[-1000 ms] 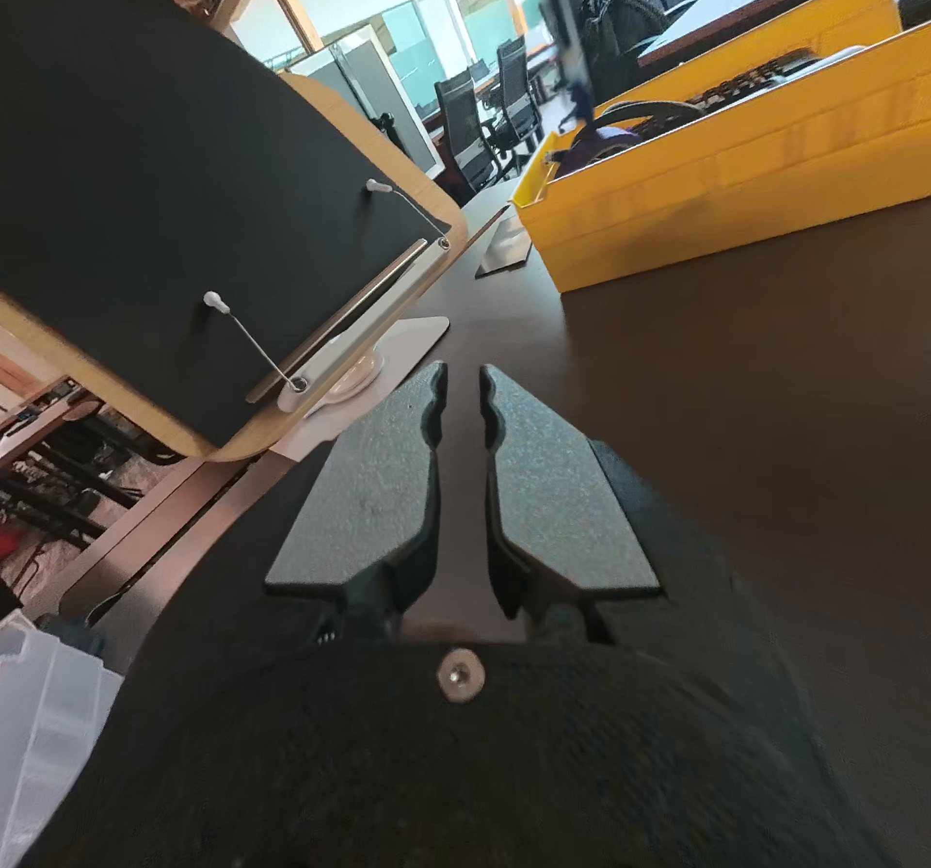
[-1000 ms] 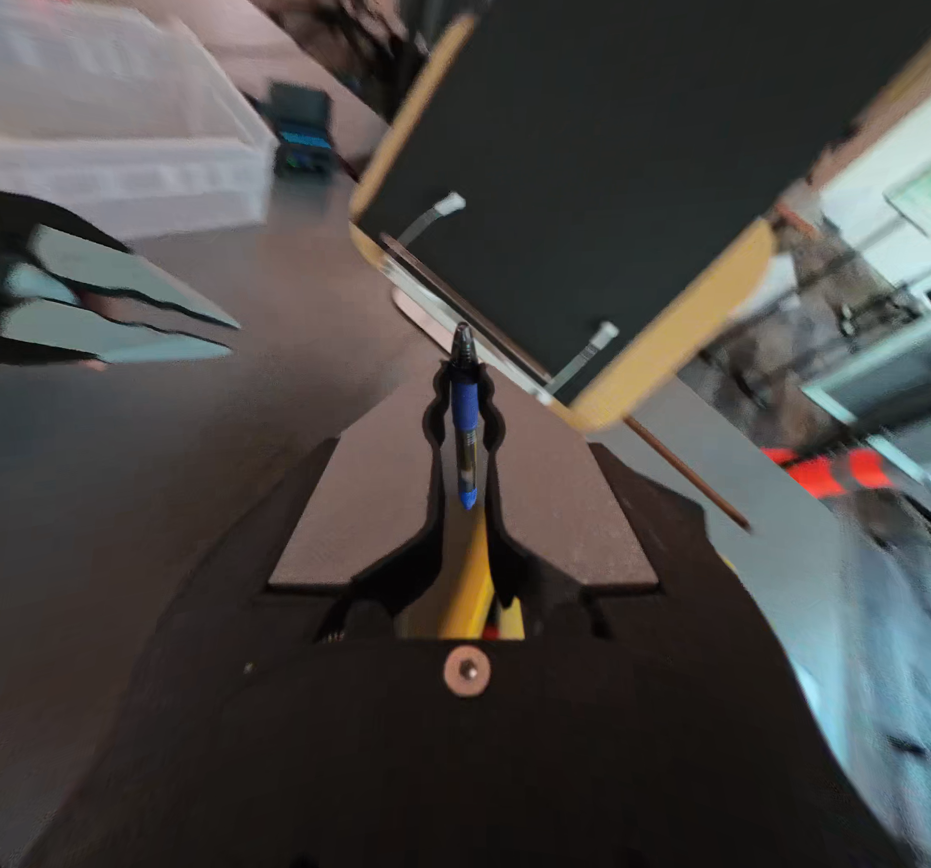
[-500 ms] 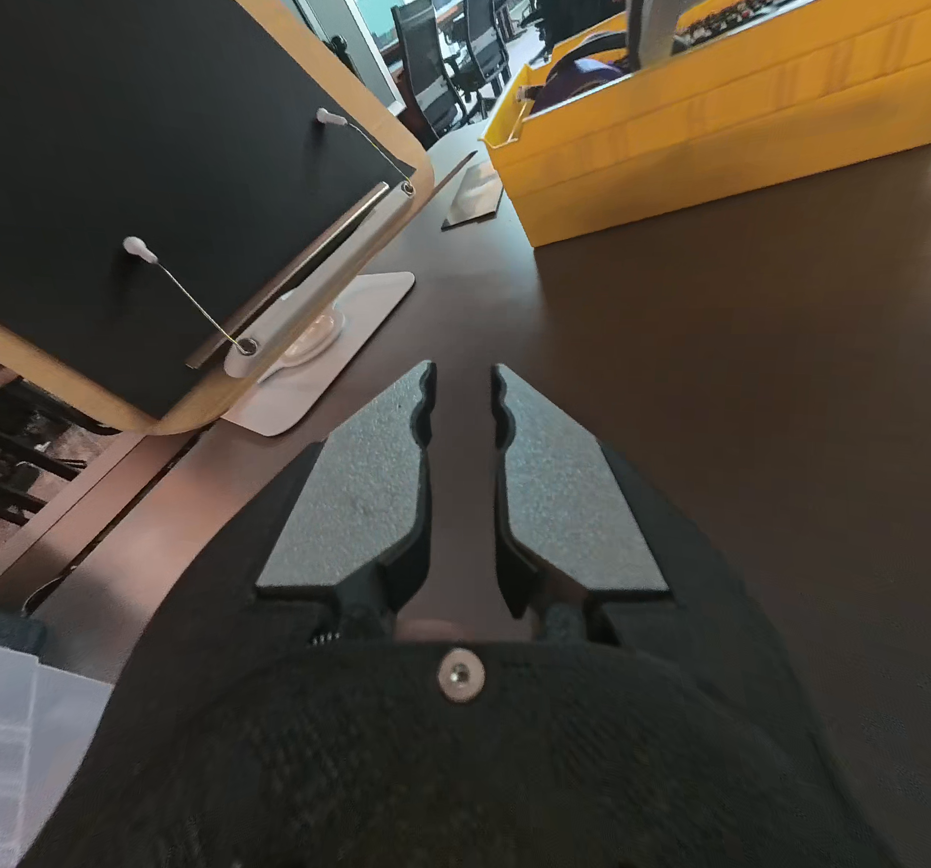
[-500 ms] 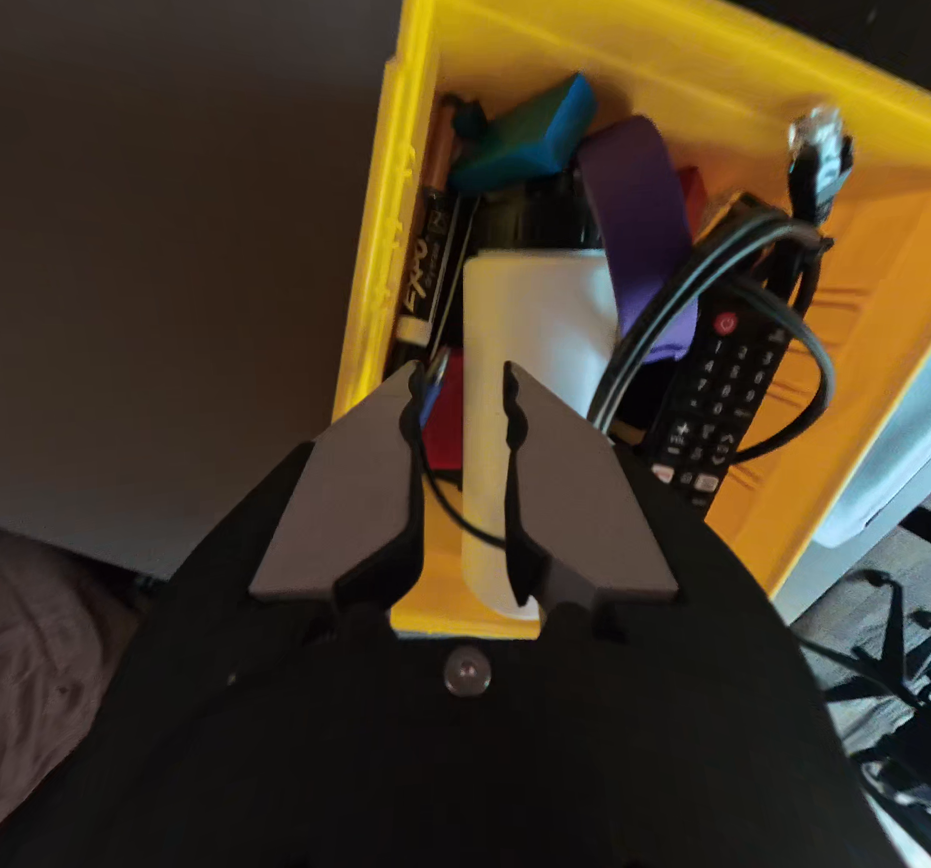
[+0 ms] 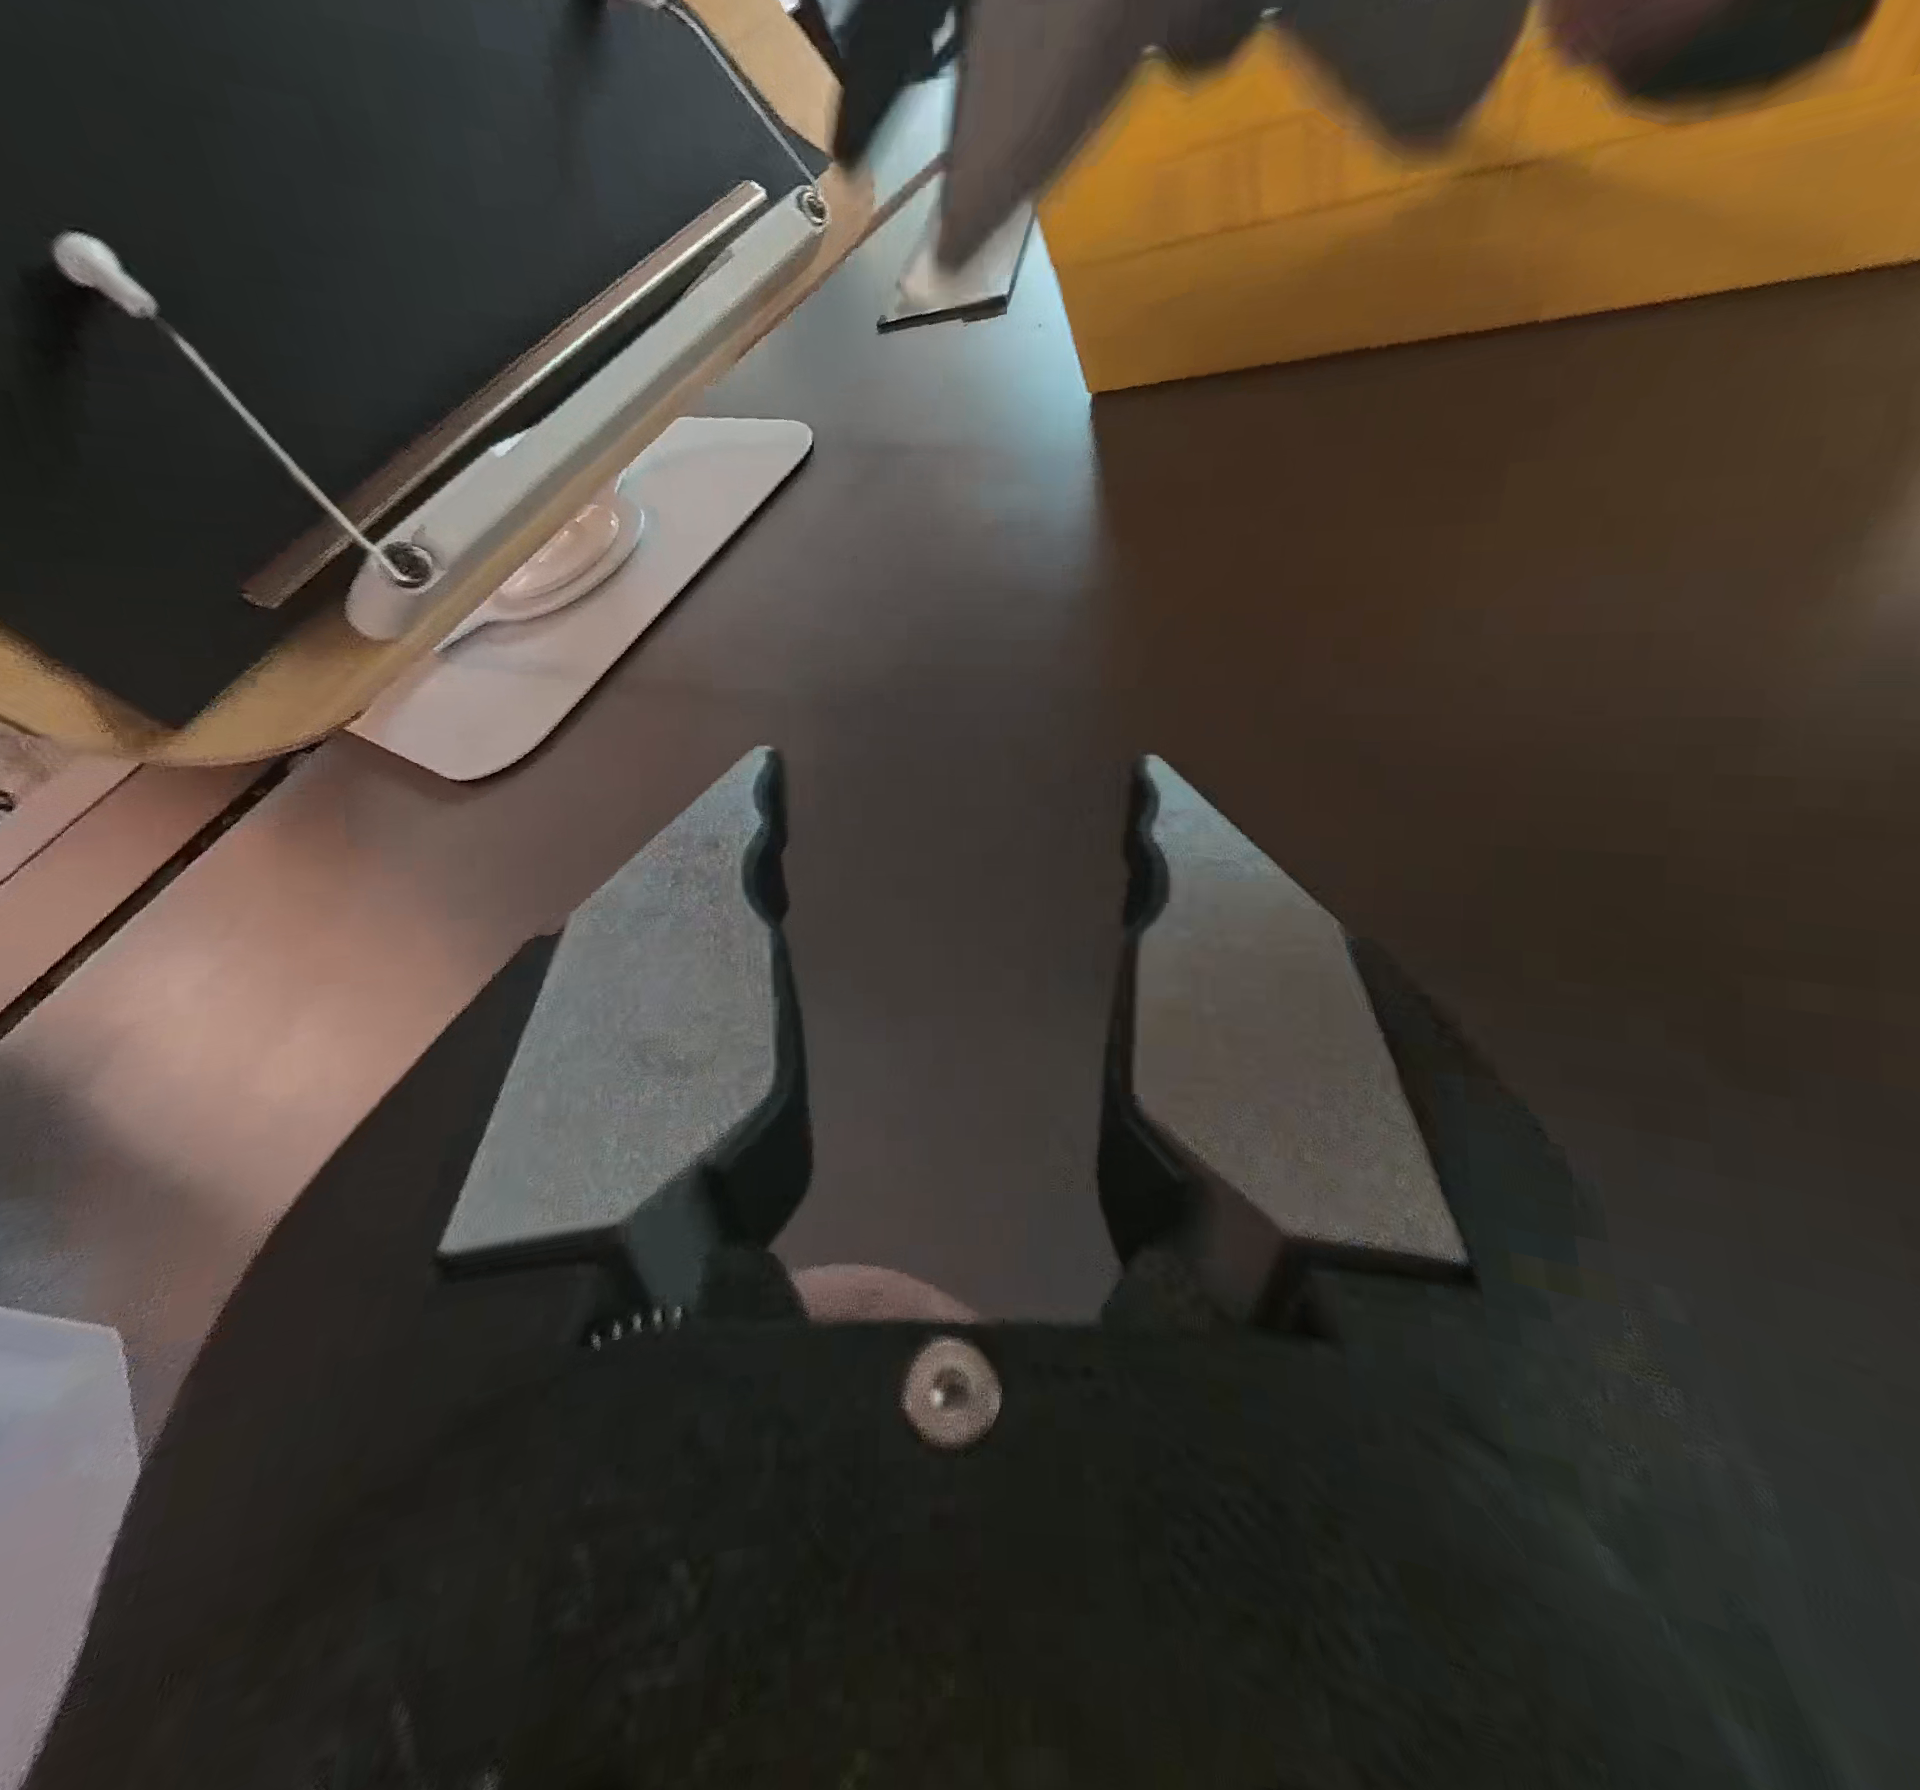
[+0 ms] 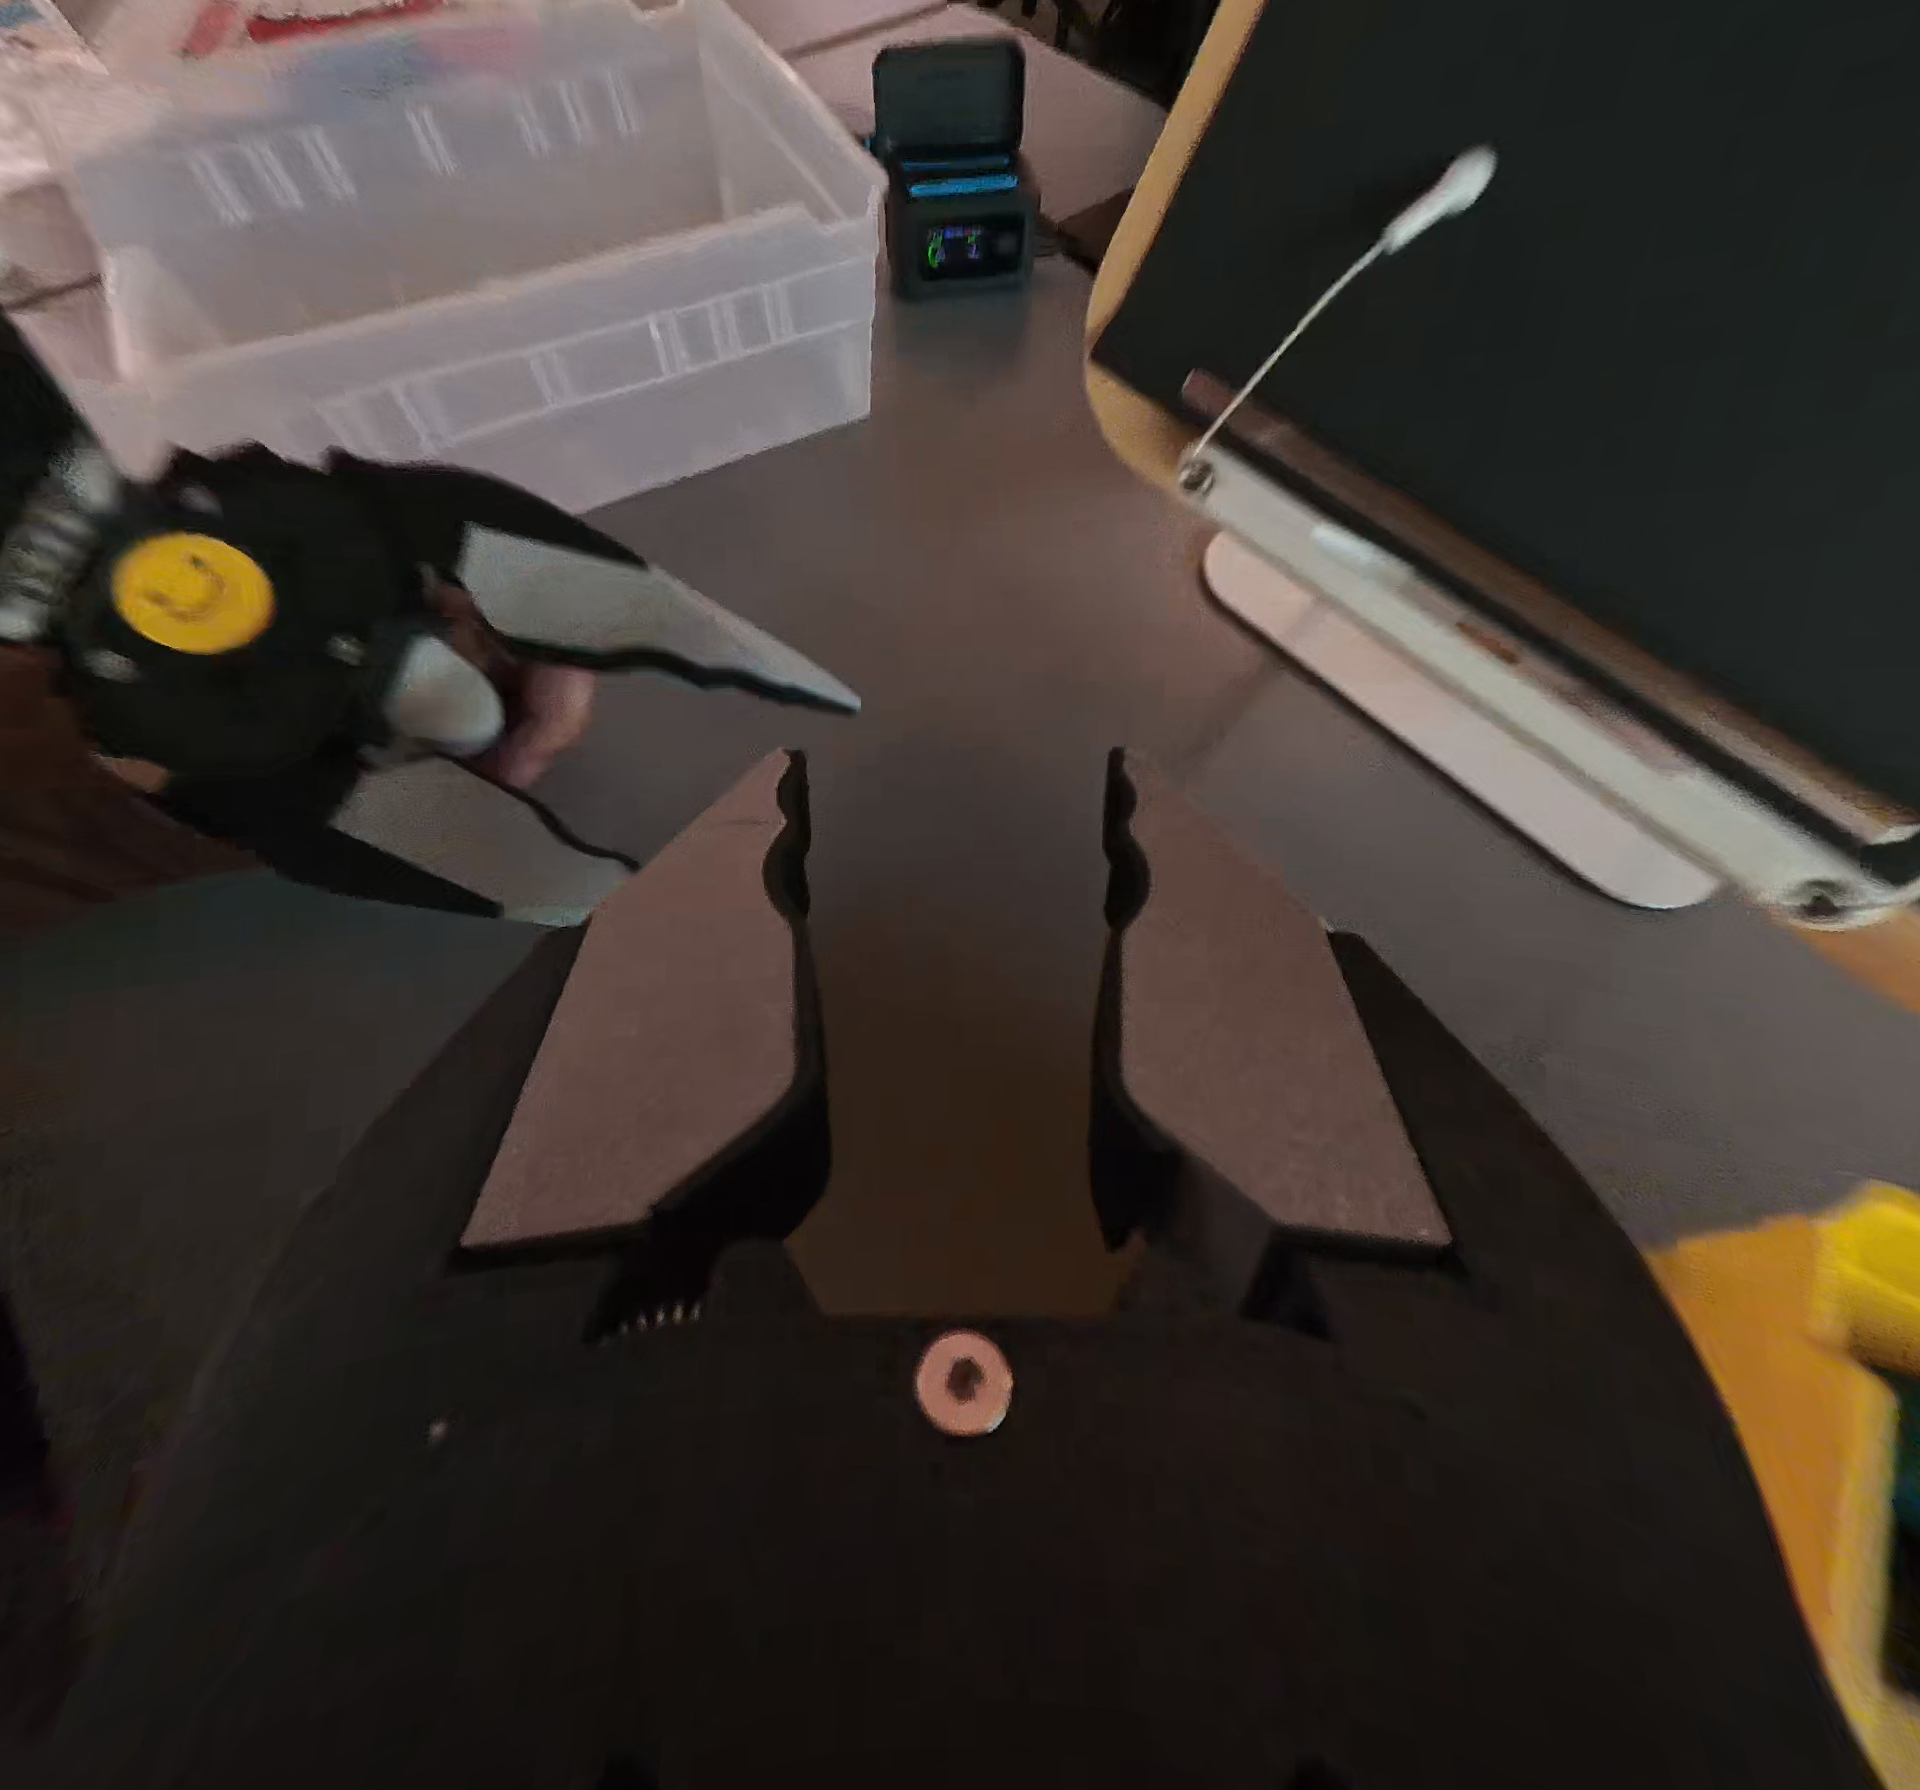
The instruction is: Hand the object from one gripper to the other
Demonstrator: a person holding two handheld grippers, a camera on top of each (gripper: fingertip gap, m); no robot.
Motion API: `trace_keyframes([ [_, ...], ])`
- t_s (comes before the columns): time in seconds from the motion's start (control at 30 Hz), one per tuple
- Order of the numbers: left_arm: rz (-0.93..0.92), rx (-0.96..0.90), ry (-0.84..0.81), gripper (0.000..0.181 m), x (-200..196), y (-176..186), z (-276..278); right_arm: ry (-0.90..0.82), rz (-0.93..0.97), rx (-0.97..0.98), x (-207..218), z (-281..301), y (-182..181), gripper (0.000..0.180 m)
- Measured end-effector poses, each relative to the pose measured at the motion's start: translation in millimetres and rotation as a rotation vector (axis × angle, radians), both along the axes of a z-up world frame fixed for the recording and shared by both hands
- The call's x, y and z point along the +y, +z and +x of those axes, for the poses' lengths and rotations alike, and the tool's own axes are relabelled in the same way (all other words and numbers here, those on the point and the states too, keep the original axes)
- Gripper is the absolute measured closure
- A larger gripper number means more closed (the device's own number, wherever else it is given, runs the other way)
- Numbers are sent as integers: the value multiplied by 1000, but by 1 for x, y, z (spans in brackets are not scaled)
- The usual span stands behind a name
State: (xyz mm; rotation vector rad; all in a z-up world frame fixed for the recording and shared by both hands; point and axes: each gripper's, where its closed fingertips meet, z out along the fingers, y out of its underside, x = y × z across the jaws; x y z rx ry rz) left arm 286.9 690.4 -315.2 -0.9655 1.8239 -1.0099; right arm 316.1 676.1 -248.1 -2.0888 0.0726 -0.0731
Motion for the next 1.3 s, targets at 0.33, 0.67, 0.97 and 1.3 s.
trace_keyframes([
  [0.33,-8,11,-13,120,-6,4,-3,-53,139,-32,21,28,-69,138],
  [0.67,-242,46,-172,116,-19,59,-59,-8,144,-50,25,15,-71,138],
  [0.97,-194,286,38,115,138,106,-175,60,183,42,26,2,-66,140],
  [1.3,-160,1104,382,106,211,-25,-217,151,208,45,28,-25,-60,140],
])
